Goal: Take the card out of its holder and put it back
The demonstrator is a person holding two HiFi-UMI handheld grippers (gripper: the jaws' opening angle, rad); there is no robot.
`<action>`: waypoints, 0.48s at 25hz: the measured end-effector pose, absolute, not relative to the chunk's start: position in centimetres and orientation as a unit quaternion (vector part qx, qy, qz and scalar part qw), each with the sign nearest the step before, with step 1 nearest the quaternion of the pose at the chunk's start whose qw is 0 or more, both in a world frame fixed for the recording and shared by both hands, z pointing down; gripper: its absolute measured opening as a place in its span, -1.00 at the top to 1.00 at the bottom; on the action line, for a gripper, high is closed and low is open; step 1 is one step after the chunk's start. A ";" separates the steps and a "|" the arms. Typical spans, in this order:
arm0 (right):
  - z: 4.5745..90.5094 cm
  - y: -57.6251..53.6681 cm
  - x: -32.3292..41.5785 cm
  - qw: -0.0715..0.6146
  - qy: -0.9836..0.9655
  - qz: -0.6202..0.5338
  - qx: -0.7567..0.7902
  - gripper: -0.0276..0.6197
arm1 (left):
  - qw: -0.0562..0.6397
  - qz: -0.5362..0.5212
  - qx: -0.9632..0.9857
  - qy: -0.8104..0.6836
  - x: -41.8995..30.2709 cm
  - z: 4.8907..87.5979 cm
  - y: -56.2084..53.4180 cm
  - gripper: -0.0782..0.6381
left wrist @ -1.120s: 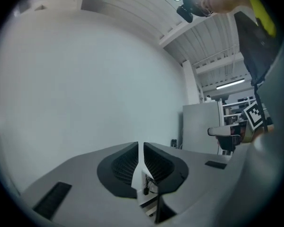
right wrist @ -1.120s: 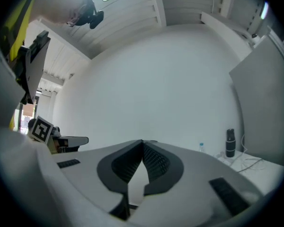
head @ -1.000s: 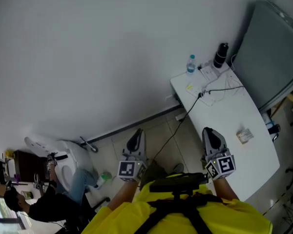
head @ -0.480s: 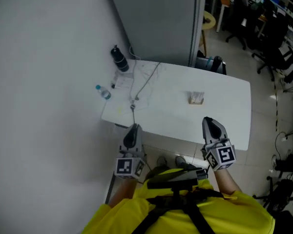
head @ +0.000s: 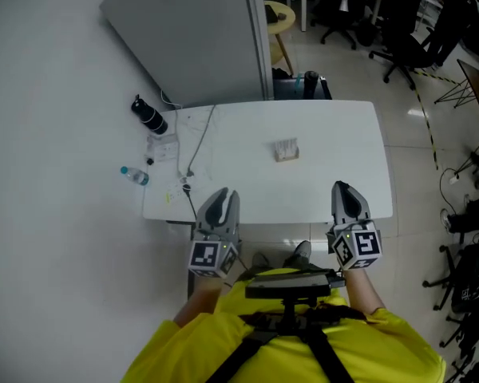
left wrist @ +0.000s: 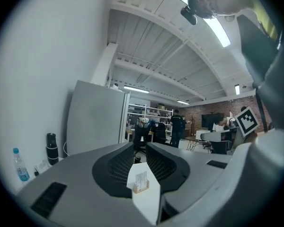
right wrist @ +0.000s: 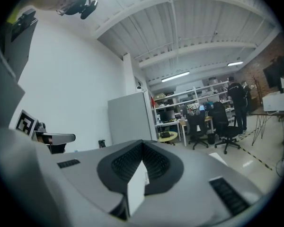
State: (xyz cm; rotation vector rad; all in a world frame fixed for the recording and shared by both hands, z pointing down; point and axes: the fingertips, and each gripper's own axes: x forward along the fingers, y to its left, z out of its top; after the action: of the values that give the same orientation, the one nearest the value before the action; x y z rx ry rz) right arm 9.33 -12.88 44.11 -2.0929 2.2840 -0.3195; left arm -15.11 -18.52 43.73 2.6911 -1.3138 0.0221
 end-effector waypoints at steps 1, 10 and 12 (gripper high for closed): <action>44.3 -13.1 9.9 0.013 0.734 -0.102 -0.671 0.90 | 0.075 0.008 0.897 -0.436 -14.4 43.8 -18.7 0.59; 47.5 -18.1 14.1 0.001 0.753 -0.125 -0.646 0.90 | 0.069 0.051 0.893 -0.442 -9.1 47.0 -23.7 0.60; 48.7 -19.6 14.9 -0.004 0.754 -0.140 -0.642 0.90 | 0.067 0.054 0.895 -0.438 -8.1 47.8 -25.7 0.60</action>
State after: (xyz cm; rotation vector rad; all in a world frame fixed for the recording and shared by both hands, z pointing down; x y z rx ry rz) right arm 14.93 -19.63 48.71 -2.0223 2.3742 -0.4425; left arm -8.10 -25.69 47.76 2.6980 -1.3191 0.1642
